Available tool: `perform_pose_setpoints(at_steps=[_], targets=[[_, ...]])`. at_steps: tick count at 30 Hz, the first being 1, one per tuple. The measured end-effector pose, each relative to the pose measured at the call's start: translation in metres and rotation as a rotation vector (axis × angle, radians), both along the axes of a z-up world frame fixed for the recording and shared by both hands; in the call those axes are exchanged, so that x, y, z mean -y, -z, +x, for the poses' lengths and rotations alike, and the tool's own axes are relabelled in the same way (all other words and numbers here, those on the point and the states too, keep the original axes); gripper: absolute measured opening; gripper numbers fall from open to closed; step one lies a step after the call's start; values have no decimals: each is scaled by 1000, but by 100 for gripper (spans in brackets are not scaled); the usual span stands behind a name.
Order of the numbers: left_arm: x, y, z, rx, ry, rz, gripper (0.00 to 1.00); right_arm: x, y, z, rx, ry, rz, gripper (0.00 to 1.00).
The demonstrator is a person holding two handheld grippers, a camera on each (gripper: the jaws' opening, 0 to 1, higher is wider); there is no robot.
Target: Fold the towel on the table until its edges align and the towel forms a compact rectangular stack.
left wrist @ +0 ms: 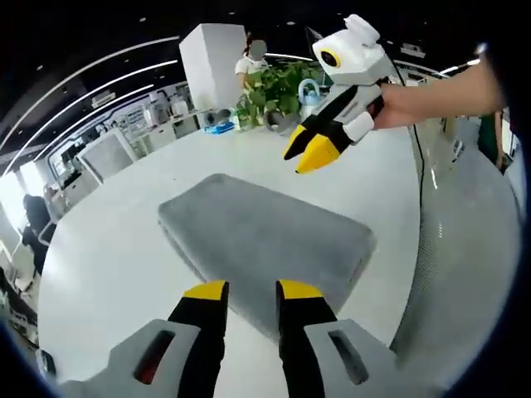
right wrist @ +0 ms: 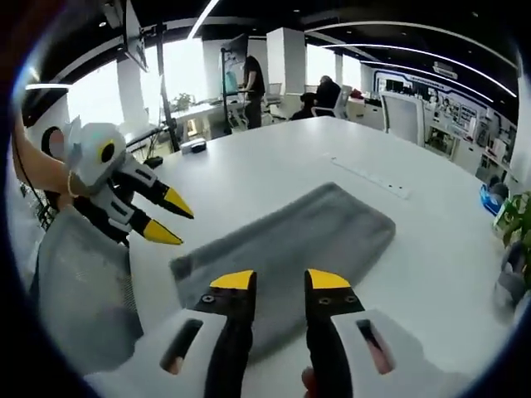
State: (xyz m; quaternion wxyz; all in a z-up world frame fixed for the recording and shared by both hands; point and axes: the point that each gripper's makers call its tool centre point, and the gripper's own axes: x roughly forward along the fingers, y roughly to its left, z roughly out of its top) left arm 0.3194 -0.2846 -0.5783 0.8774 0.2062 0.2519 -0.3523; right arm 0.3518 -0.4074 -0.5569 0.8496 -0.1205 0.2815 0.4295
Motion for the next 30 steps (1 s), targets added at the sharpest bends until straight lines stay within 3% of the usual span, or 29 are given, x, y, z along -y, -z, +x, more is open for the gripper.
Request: perform_pose_setpoints(at_steps=[2, 4, 7, 10, 14, 17, 22, 25, 30], targets=[[2, 6, -7, -24, 30, -2, 29, 0, 3, -13, -12, -9, 14, 23], [2, 11, -14, -38, 42, 7, 31, -1, 14, -31, -74, -41, 8, 20], [2, 12, -17, -26, 42, -2, 30, -3, 22, -45, -72, -57, 14, 20], [3, 16, -20, -41, 37, -16, 30, -9, 34, -63, -121, -101, 10, 23], [7, 22, -26, -40, 71, 9, 32, -18, 38, -78, -140, -155, 16, 21], [12, 26, -32, -56, 103, 11, 34, -16, 47, -84, -136, -173, -28, 21], [15, 46, -40, -81, 163, 78, 34, -11, 63, -87, -154, -185, -53, 26], [10, 61, -48, -178, 133, 107, 30, -8, 66, -87, -148, -185, -67, 26], [8, 67, -44, -169, 118, 125, 27, -5, 79, -92, -141, -198, -122, 25]])
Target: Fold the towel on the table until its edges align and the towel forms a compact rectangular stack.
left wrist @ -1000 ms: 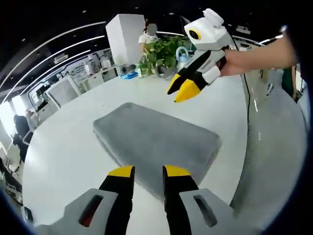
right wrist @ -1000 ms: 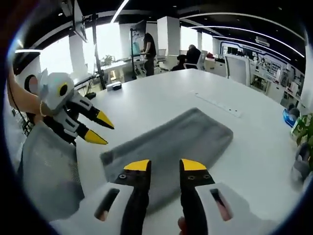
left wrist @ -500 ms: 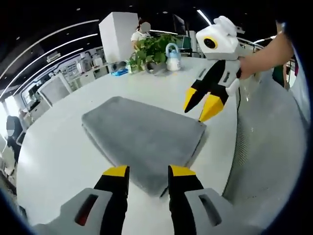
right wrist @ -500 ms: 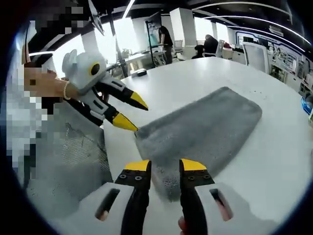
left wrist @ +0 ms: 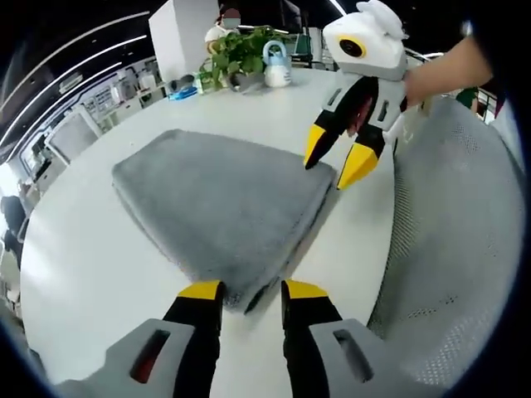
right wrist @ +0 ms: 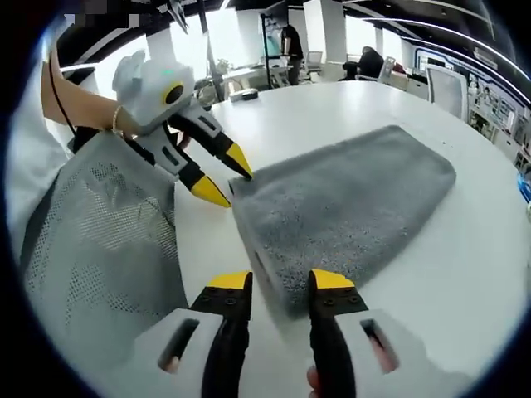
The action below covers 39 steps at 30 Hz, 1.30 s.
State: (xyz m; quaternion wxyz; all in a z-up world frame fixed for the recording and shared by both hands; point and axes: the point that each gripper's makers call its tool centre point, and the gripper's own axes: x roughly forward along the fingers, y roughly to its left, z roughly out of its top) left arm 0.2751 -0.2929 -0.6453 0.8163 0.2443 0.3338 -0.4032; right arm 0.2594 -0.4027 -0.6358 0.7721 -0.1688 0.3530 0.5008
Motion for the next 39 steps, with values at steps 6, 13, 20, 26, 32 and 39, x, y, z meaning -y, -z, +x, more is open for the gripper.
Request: perform_pose_setpoints(at_steps=[6, 13, 20, 26, 32, 39], targets=[[2, 8, 3, 39, 43, 66, 23, 1, 10, 1, 15, 2, -24, 22], [2, 8, 1, 27, 43, 63, 20, 3, 16, 0, 75, -43, -75, 21], [3, 12, 3, 67, 69, 94, 10, 6, 20, 7, 189, -79, -138, 14], [2, 11, 5, 36, 50, 102, 9, 5, 21, 3, 233, -115, -151, 13], [3, 11, 3, 25, 50, 105, 8, 6, 20, 7, 299, -139, -203, 7], [4, 10, 3, -5, 38, 95, 8, 6, 20, 11, 251, -68, -192, 5]])
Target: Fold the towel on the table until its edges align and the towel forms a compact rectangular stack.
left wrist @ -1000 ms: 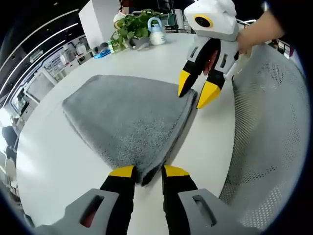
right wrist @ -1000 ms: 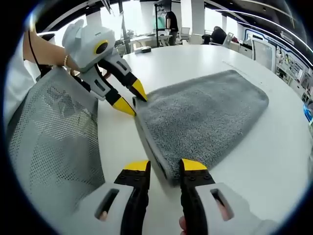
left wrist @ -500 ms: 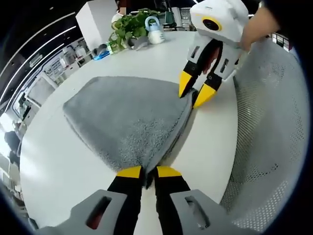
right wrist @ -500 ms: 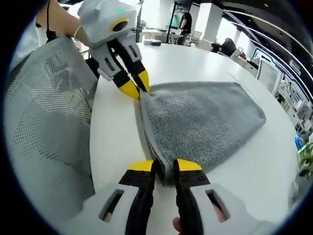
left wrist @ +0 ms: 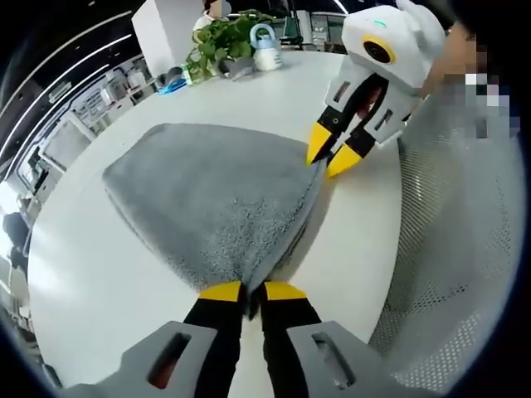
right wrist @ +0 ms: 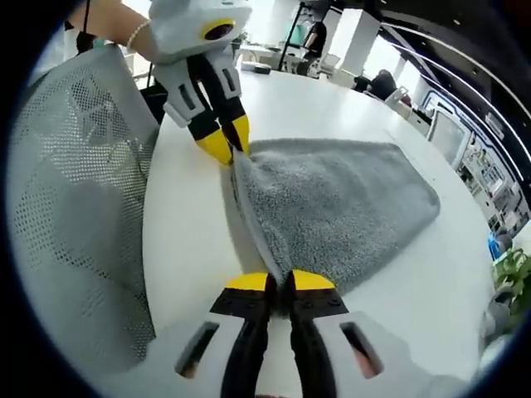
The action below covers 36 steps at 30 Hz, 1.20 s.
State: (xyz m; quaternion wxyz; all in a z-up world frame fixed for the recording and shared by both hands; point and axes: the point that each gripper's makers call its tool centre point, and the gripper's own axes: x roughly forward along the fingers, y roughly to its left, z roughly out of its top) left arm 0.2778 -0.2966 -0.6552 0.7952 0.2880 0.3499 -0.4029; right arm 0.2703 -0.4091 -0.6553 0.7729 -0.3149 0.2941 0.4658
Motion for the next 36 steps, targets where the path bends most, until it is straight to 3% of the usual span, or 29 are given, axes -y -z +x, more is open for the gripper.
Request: perform_pose_setpoints(at_steps=[8, 11, 19, 28, 36], targets=[[0, -6, -1, -22, 6, 23, 7, -1, -5, -1, -9, -17, -34, 5], [-3, -10, -2, -29, -1, 24, 7, -3, -14, -2, -45, 13, 15, 5], [-2, -38, -1, -32, -40, -22, 6, 0, -44, 3, -18, 43, 72, 5], [2, -64, -5, -11, -14, -28, 6, 3, -72, 5, 12, 61, 99, 5], [0, -87, -14, -21, -36, -75, 6, 3, -97, -3, -35, 94, 184, 5]])
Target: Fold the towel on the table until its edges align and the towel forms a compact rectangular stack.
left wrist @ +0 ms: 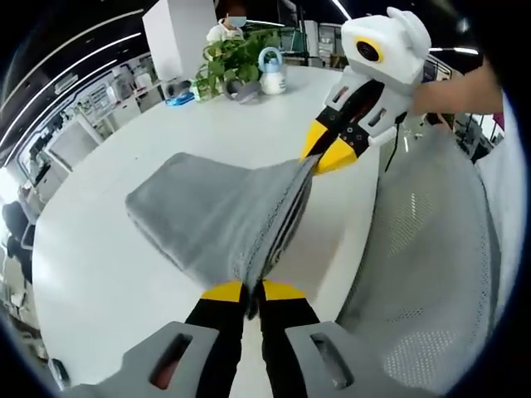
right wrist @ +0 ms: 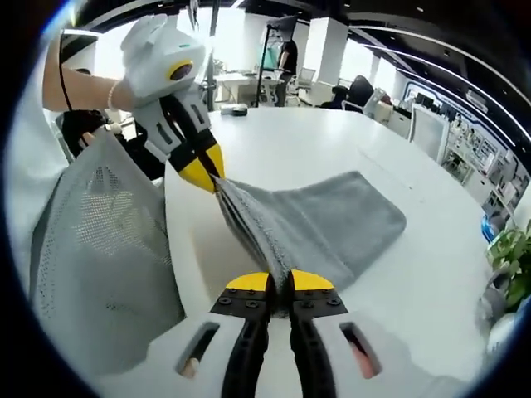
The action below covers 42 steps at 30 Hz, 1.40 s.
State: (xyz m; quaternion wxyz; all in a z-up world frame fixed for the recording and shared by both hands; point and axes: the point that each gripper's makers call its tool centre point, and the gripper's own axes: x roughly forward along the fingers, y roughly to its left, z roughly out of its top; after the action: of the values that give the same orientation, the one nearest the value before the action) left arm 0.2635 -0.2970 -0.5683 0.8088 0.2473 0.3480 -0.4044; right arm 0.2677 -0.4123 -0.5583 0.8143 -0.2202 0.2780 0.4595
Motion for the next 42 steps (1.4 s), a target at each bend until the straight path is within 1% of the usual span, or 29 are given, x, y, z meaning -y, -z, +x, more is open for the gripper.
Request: perform_pose_setpoints(at_steps=[6, 11, 19, 23, 26, 31, 35, 38, 42], targets=[[0, -12, -6, -9, -16, -9, 6, -1, -10, -8, -4, -7, 14, 5], [1, -21, -12, -5, -3, -4, 6, 0, -19, -13, -21, 2, 30, 5], [1, -37, -11, -1, 3, -15, 6, 0, -33, -16, -18, -10, 37, 4], [-1, -49, -4, 16, 3, -17, 6, -1, -47, -10, 13, -13, 45, 4], [-2, -56, 1, 19, 1, -20, 6, -2, -59, -3, 34, -12, 57, 4], [-4, -71, 14, 59, 4, -5, 6, -3, -74, 10, 72, -16, 63, 1], [-3, -82, 25, 82, -3, -10, 6, -2, -78, 20, 85, -9, 61, 1], [-3, -85, 31, 70, -37, -19, 6, -2, -79, 22, 83, -1, 71, 1], [-1, -89, 37, 64, -61, -32, 6, -1, -79, 26, 93, 7, 64, 0]])
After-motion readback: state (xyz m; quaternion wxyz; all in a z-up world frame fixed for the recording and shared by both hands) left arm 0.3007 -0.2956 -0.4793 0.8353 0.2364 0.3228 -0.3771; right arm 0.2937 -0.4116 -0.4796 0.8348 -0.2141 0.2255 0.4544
